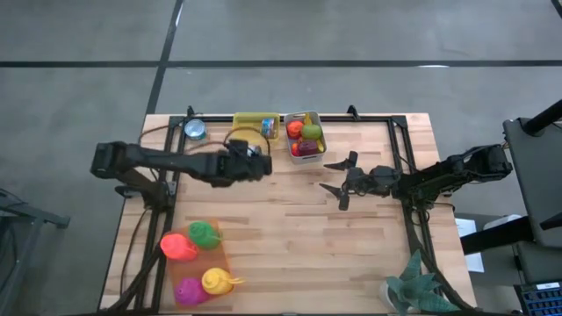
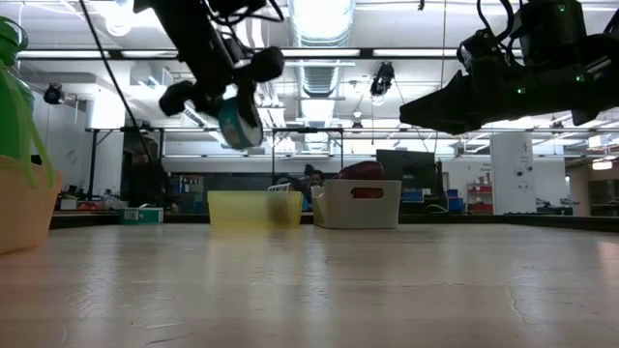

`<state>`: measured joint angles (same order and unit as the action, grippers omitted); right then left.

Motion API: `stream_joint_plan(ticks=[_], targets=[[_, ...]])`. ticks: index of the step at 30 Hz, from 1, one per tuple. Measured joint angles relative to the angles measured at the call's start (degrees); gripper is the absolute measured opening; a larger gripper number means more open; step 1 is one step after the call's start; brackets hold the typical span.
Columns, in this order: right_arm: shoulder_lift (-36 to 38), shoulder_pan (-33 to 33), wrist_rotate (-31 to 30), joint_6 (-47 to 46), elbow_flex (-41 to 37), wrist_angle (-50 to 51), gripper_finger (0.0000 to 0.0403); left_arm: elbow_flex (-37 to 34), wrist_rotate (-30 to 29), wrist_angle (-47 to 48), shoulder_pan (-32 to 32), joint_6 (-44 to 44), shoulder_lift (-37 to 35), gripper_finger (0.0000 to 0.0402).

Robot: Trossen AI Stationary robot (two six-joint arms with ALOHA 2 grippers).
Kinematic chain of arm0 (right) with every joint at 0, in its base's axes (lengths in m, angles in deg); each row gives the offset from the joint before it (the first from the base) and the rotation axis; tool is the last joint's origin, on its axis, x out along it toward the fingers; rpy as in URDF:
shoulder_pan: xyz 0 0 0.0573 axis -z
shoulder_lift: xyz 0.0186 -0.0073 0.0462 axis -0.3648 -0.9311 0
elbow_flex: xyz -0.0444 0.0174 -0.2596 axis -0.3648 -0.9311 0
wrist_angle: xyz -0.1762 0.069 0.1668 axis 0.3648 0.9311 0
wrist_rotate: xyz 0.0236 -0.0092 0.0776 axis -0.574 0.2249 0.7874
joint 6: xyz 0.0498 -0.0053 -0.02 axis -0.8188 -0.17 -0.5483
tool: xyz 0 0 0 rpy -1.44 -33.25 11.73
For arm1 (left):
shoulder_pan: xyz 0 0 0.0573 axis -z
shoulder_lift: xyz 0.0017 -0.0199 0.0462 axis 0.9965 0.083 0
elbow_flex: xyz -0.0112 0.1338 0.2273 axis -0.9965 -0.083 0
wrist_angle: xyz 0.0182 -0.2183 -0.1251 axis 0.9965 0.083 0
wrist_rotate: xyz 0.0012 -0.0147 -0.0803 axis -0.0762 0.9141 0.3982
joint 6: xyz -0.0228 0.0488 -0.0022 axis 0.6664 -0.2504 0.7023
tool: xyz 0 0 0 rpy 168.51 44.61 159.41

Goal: Pick & Place Food Item
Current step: Put the blue tuna can into the yellow bin

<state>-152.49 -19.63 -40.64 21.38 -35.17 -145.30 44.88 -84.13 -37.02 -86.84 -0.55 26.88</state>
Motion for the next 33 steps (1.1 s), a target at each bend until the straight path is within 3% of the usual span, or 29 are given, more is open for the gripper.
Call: stream_joint_plan(ticks=[5, 8, 12, 16, 20, 28, 33], targets=[[0.0, 0.0, 0.0, 0.0, 0.0, 0.0, 0.0306, 0.0, 2.8, -5.1, -9.5, -12.6, -4.3, 0.0129], [0.0, 0.0, 0.0, -0.1, 0.0, 0.0, 0.0306, 0.9, 13.3, -6.6, -18.3, -18.7, -5.6, 0.0129], [0.0, 0.0, 0.0, 0.0, 0.0, 0.0, 0.0306, 1.4, 29.8, -6.5, -29.8, -18.6, -5.0, 0.0129], [0.0, 0.0, 0.0, 0.0, 0.0, 0.0, 0.0306, 2.7, 39.0, -6.8, -36.9, -16.7, -2.5, 0.0129], [0.0, 0.0, -0.1, -0.1, 0.0, 0.0, 0.0306, 10.1, 40.7, 3.0, -39.0, -10.7, 1.6, 0.0129], [0.0, 0.0, -3.1, 3.0, 0.0, 0.0, 0.0306, 32.2, 39.3, 21.6, -38.7, -17.9, 16.4, 0.0129], [0.0, 0.0, -3.1, 6.9, 0.0, 0.0, 0.0306, 39.3, 39.7, 28.8, -39.3, -18.8, 24.4, 0.0129]])
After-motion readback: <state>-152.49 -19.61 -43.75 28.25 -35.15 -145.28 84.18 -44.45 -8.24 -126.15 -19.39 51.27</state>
